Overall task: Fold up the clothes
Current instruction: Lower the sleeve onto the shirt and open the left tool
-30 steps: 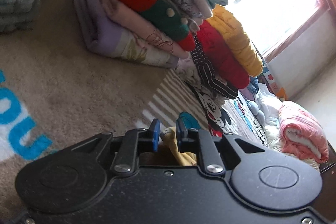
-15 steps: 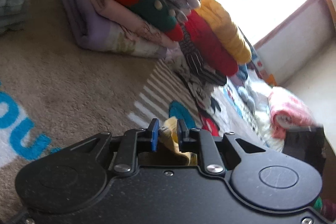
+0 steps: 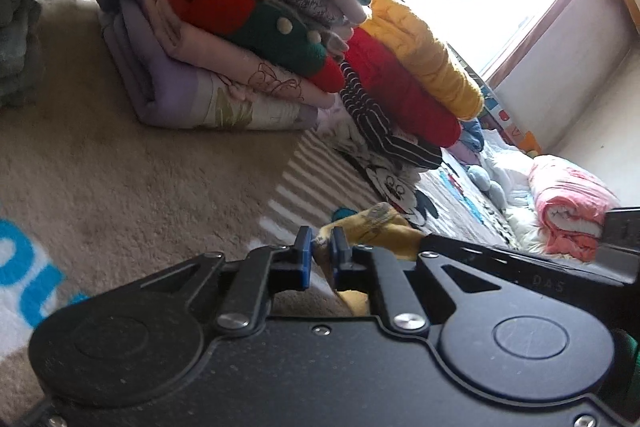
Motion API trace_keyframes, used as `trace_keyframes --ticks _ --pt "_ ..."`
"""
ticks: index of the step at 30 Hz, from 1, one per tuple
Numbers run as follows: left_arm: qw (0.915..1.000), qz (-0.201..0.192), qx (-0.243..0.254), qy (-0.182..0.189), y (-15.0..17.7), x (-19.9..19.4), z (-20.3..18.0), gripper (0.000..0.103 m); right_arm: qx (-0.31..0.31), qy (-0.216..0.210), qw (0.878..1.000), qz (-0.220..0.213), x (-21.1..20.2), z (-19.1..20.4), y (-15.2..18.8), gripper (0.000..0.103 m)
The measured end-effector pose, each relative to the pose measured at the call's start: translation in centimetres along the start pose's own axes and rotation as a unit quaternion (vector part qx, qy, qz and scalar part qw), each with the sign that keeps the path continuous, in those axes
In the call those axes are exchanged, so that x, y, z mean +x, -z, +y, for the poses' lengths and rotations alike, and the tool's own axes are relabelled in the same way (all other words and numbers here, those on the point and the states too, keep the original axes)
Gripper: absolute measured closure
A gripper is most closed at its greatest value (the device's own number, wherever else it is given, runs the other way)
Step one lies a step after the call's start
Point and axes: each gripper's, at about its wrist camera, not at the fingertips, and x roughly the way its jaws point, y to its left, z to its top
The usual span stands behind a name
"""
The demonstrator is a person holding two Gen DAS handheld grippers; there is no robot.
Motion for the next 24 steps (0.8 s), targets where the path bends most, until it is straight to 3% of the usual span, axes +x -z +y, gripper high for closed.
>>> trace_keyframes --ticks 2,9,11,14,17,19,21,24 --pt "1.0 0.001 0.003 -0.008 0.1 0.5 -0.1 0.096 -0.038 0.023 0.999 -0.002 -0.1 0.6 -0.2 0.1" --pt "0.9986 -0.002 -0.019 -0.05 -0.3 1.0 0.7 0.095 -0.045 0.053 0.997 0.014 1.7 -0.2 0.6 0.099" --pt "0.9979 -0.003 -0.028 -0.059 -0.4 1.0 1.0 0.094 -0.039 0.079 0.996 0.016 1.9 -0.5 0.7 0.092" --pt "0.9982 -0.008 -0.043 -0.04 -1.0 0.1 1.6 0.093 -0.039 0.092 0.995 0.005 0.6 -0.6 0.7 0.085" --pt "0.9984 0.001 -0.056 -0.014 -1.3 -0.7 1.8 0.077 -0.071 0.101 0.992 -0.008 -2.4 0.3 1.2 0.081" --pt "0.9973 0.013 -0.072 0.002 -1.2 -0.7 1.9 0.063 -0.101 0.098 0.99 -0.014 -4.9 1.7 2.6 0.071" --pt "0.9959 0.026 -0.086 0.014 -1.0 -0.7 1.9 0.059 -0.128 0.099 0.987 -0.017 -7.2 3.2 4.3 0.065" --pt "0.996 0.04 -0.08 -0.002 -0.6 -0.1 1.2 0.059 -0.186 0.094 0.978 0.003 -9.3 7.1 8.7 0.064"
